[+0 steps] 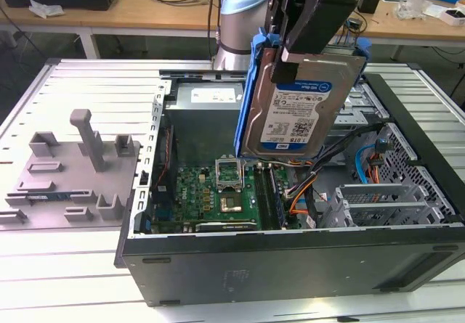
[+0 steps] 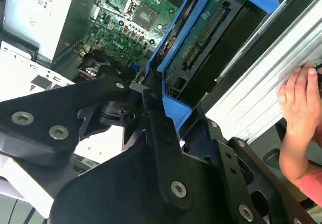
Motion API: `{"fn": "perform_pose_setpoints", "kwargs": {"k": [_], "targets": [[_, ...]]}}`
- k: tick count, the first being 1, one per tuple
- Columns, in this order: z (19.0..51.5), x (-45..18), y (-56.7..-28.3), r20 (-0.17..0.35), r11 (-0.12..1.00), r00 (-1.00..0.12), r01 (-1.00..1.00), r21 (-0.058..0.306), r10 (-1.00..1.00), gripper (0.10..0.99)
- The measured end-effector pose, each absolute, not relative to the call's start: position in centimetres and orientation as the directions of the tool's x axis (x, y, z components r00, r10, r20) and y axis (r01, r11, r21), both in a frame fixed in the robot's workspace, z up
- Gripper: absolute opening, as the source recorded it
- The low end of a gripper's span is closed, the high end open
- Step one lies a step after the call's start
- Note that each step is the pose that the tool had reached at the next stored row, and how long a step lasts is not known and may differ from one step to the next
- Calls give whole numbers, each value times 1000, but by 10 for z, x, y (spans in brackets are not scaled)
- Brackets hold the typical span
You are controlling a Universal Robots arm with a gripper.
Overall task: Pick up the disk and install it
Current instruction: 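Pick up the disk, then insert the disk into the insertion slot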
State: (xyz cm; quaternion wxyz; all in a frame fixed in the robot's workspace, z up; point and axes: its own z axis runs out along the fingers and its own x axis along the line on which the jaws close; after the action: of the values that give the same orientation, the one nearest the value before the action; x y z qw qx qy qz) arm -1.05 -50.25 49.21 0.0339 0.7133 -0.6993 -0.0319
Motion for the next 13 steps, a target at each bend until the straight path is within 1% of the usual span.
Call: {"fn": "perform_pose_setpoints", "kwargs": {"k": [13], "targets": [[492,-10,-503,2,-20,20,-995,93,-1000,369]]}}
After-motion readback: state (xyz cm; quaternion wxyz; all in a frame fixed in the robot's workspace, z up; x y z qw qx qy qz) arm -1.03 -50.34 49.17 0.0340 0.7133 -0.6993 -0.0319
